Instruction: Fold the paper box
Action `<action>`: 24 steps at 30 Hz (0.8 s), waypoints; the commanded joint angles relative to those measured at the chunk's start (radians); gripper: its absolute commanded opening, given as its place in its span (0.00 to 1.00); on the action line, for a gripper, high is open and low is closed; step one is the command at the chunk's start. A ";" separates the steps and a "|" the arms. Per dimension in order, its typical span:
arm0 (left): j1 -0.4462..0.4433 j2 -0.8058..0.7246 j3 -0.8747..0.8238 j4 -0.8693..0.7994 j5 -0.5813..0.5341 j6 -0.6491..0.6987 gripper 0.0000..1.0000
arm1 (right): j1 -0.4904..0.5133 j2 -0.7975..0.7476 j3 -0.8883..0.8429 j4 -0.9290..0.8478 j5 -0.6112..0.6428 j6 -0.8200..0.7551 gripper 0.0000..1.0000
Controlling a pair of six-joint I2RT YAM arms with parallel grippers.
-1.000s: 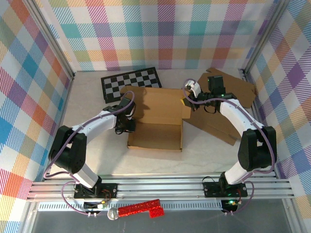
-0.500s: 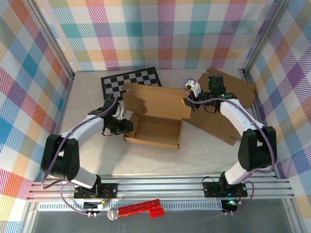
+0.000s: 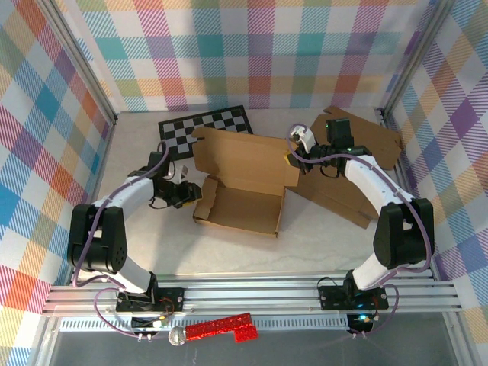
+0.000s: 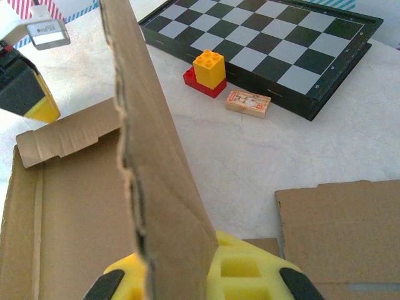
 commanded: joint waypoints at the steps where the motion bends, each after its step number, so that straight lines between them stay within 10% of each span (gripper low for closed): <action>1: 0.028 0.012 0.016 0.046 0.060 0.004 0.41 | 0.004 -0.003 0.014 -0.010 -0.017 -0.006 0.00; 24: 0.063 0.157 0.021 0.036 0.180 0.072 0.22 | 0.009 0.013 0.031 -0.018 -0.011 -0.008 0.00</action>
